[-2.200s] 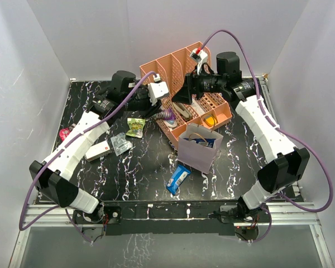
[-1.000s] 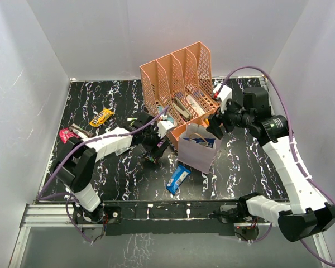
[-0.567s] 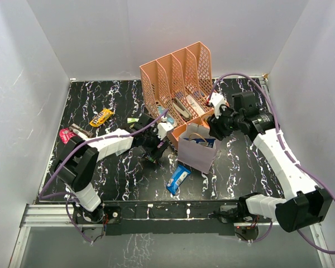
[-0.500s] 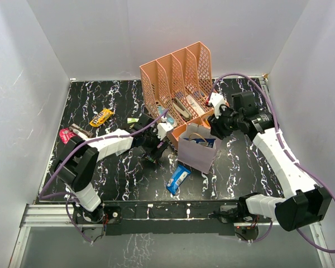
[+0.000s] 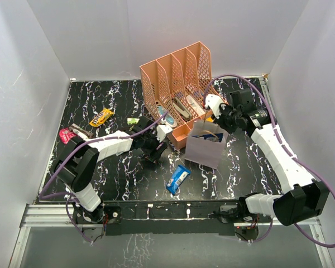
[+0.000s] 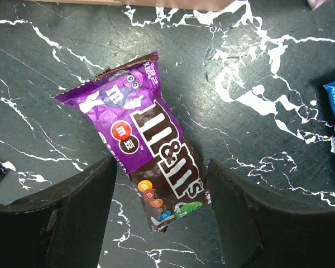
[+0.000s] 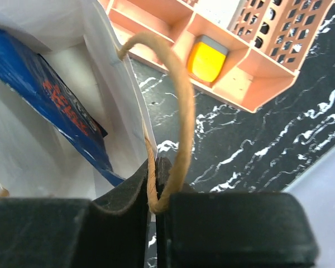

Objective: Place the snacks into the paper bag
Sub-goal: Move the paper bag to the center of the board, then pick up the snack from the center of the board.

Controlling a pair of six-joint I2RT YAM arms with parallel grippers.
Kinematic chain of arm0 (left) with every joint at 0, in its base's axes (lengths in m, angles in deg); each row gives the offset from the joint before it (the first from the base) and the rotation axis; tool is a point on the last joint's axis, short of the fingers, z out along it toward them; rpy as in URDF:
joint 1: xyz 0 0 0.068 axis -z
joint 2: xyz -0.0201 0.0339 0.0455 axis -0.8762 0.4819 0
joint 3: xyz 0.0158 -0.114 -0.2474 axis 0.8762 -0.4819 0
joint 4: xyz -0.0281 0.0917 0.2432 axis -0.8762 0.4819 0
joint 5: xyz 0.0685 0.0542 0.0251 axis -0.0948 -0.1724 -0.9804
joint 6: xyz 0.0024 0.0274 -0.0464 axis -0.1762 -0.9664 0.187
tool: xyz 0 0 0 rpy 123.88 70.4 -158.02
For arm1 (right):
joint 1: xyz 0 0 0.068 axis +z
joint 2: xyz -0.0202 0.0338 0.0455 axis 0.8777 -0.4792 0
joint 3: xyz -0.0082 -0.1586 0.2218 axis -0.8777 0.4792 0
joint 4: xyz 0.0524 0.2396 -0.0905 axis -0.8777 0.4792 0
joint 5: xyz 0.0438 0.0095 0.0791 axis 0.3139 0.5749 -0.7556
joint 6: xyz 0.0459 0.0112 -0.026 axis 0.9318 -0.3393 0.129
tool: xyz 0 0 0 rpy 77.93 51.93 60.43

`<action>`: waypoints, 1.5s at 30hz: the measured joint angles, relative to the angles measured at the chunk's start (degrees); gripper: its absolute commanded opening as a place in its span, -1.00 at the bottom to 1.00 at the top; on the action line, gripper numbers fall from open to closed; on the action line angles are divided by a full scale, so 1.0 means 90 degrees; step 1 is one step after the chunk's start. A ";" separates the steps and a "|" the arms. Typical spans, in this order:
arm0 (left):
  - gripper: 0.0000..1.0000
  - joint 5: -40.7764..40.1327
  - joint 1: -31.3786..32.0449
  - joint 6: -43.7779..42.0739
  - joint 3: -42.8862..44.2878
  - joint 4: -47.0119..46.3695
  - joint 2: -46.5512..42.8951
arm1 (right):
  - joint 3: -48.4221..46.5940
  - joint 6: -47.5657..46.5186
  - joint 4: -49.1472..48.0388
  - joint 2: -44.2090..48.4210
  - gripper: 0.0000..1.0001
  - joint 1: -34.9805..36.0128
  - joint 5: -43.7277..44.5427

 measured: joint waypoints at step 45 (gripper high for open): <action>-1.00 0.0083 0.0000 -0.0991 -0.0117 0.0379 -0.0850 | -0.2052 -0.0041 -0.0066 -0.0100 0.42 -0.0568 -0.0690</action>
